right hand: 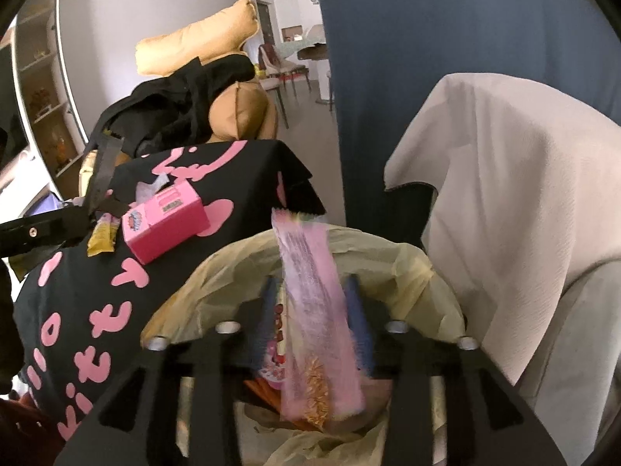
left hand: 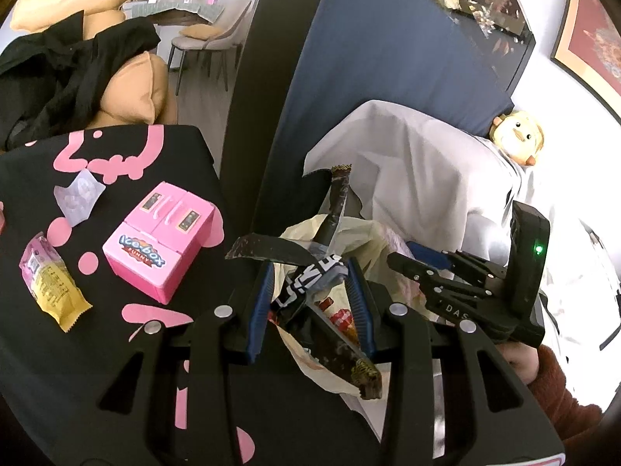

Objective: Collect trash
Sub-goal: 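Open both tools to drop the wrappers into the yellow bag, then move both tools back over the table toward the clear packet and snack bar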

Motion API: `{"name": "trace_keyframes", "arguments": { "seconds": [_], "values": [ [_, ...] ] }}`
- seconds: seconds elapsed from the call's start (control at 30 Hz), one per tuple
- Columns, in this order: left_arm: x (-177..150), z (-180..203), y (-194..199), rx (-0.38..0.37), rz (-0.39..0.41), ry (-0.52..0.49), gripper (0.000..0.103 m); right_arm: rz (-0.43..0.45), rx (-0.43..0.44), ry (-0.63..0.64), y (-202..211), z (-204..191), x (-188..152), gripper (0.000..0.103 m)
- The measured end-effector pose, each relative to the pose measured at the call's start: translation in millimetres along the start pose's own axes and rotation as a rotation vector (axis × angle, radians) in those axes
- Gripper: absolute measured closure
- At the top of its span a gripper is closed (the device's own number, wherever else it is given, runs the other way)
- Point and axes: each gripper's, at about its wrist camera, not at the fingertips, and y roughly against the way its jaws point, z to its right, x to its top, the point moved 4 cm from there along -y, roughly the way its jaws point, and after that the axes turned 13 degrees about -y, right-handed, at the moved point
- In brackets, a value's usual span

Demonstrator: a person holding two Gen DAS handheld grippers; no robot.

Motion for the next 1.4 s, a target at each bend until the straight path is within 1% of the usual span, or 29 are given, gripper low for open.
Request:
{"name": "trace_keyframes", "arguments": {
  "seconds": [0.1, 0.23, 0.37, 0.53, 0.73, 0.83, 0.9, 0.97, 1.0, 1.1, 1.2, 1.3, 1.4],
  "values": [
    [-1.4, 0.0, -1.2, -0.002, -0.004, 0.001, 0.067, 0.003, -0.008, -0.008, 0.6, 2.0, 0.1, 0.056],
    [-2.1, 4.4, -5.1, -0.016, -0.009, -0.01, 0.067, 0.029, -0.015, -0.026, 9.1, 8.1, 3.0, 0.056],
    [-2.3, 14.7, -16.7, -0.055, -0.018, -0.027, 0.068, 0.093, -0.025, -0.058, 30.7, 22.9, 8.8, 0.056],
    [1.2, 39.8, -47.9, -0.124, -0.023, -0.079, 0.068, 0.136, -0.053, -0.107, 50.2, 48.4, 13.7, 0.056],
    [3.7, 61.4, -85.7, -0.166, -0.046, -0.128, 0.067, 0.15, -0.09, -0.149, 62.6, 71.7, 13.4, 0.056],
    [1.3, 66.6, -102.2, -0.192, -0.066, -0.126, 0.067, 0.152, -0.095, -0.166, 65.8, 77.7, 12.7, 0.056],
    [-1.3, 64.3, -110.1, -0.231, -0.093, -0.086, 0.055, 0.152, -0.096, -0.169, 66.5, 80.0, 12.9, 0.056],
    [-2.6, 57.8, -110.3, -0.248, -0.098, -0.042, 0.05, 0.151, -0.094, -0.169, 66.8, 80.4, 12.9, 0.056],
    [-3.0, 55.8, -108.7, -0.245, -0.097, -0.032, 0.05, 0.152, -0.092, -0.168, 67.0, 79.9, 12.9, 0.056],
    [-1.3, 42.4, -95.6, -0.203, -0.08, -0.014, 0.049, 0.153, -0.085, -0.171, 67.1, 77.6, 12.6, 0.056],
    [0.1, 22.4, -71.6, -0.159, -0.042, 0.007, 0.049, 0.151, -0.068, -0.164, 66.4, 71.0, 13.1, 0.056],
    [-2.7, -10.5, -39.2, -0.056, 0.014, 0.015, 0.048, 0.143, -0.055, -0.147, 63.2, 61.3, 13.2, 0.056],
    [-9.2, -45.7, -19.0, 0.027, 0.039, 0.043, 0.047, 0.133, -0.028, -0.136, 58.2, 48.0, 13.9, 0.056]
  ]
}}
